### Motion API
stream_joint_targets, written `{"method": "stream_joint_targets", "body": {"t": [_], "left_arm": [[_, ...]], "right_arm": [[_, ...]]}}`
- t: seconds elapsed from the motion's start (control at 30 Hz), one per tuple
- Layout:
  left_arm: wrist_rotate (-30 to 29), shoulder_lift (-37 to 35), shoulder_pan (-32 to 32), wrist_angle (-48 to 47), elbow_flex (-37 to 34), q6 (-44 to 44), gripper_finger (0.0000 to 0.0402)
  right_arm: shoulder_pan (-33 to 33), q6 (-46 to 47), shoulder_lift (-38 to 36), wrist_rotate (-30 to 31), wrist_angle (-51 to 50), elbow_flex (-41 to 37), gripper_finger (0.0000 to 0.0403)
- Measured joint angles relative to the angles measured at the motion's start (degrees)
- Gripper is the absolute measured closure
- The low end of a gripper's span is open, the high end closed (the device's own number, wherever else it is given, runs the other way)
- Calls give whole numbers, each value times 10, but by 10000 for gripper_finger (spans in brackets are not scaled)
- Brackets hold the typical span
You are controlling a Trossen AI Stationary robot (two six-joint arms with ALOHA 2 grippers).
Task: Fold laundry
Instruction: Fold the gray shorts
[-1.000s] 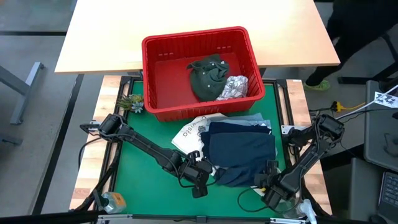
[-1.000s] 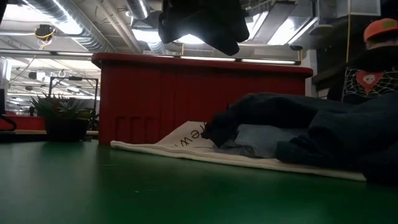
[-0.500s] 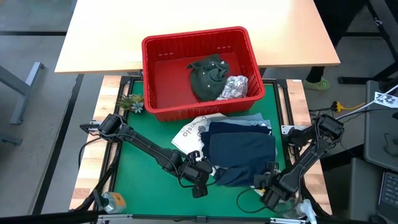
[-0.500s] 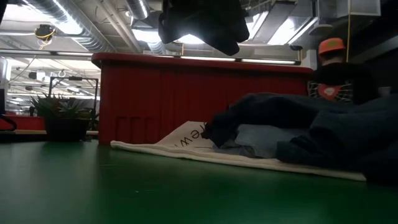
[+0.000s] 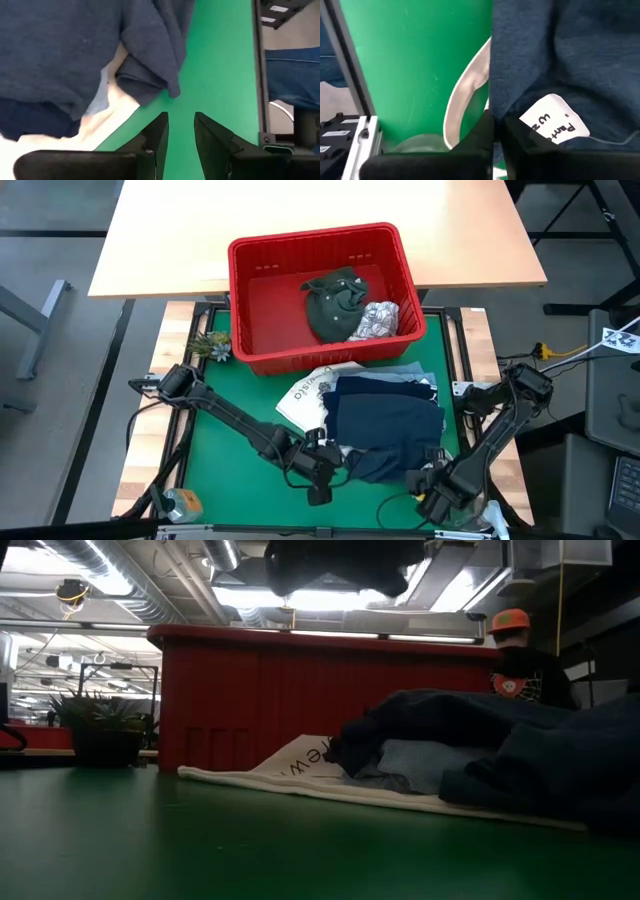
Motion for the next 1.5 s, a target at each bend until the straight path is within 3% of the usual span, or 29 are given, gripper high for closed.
{"method": "stream_joint_targets", "body": {"t": [0.33,0.5,0.83,1.37,1.5], "left_arm": [[12,42,-4,37,1,16,236],[-36,70,-3,42,1,56,213],[-63,100,19,68,1,70,210],[-49,142,28,101,0,34,211],[-21,142,29,110,0,29,235]], "right_arm": [[1,-2,-1,21,-33,23,396],[1,-2,-1,21,-38,23,387],[1,-2,-1,21,-37,23,389],[1,-2,-1,21,-37,23,392],[1,-2,-1,21,-38,23,391]]}}
